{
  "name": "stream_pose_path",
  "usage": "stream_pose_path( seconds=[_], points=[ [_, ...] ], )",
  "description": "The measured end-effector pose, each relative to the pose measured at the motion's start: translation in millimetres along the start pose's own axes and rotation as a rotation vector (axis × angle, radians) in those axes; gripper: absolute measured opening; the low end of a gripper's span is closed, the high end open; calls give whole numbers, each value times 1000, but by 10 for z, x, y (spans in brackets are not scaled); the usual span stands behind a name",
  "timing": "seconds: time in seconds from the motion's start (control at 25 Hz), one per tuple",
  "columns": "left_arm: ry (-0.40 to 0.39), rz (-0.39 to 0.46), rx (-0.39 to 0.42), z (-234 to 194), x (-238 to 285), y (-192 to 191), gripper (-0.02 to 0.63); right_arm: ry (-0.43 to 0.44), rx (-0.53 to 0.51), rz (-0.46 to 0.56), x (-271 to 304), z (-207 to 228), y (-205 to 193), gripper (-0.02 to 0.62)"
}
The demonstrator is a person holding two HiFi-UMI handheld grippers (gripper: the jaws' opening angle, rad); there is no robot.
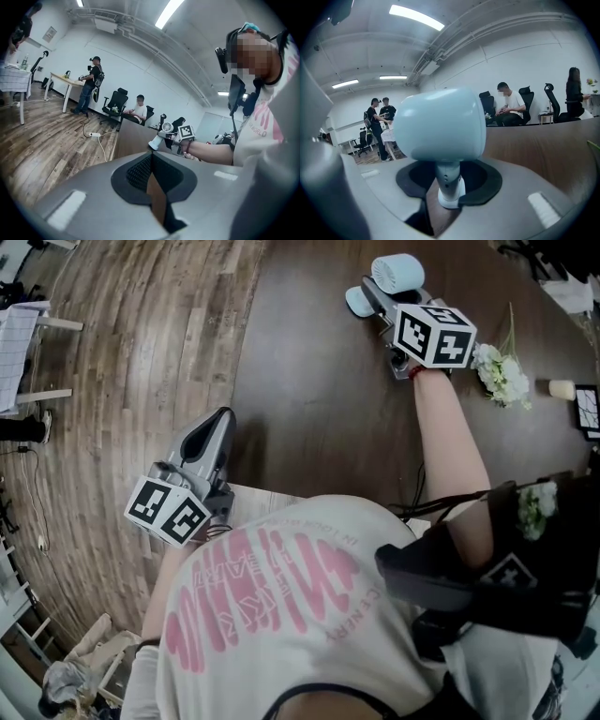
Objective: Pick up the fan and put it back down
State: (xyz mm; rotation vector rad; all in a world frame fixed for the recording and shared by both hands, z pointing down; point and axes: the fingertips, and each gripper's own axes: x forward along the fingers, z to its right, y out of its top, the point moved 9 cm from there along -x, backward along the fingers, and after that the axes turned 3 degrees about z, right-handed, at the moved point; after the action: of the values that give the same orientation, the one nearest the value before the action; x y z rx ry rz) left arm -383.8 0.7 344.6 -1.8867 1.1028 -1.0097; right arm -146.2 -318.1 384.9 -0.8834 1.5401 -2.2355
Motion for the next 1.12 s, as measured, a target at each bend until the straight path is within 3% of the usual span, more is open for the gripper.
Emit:
stream_pose_path(
  seconds=[0.36,0.56,0.84,1.12],
  points=[
    [3,-2,-17,-37,-23,13,20,-10,11,-5,162,79,83,144],
    [12,0,-12,3,-34,-178,18,-21,56,23,137,155,-92,146],
    [11,6,-26,-82,-64,-5,18,-21,-40,-31,219,-24,37,146],
    [6,13,-23,-85,-56,4,20,-23,-63,-43,214,-61,2,146]
  ],
)
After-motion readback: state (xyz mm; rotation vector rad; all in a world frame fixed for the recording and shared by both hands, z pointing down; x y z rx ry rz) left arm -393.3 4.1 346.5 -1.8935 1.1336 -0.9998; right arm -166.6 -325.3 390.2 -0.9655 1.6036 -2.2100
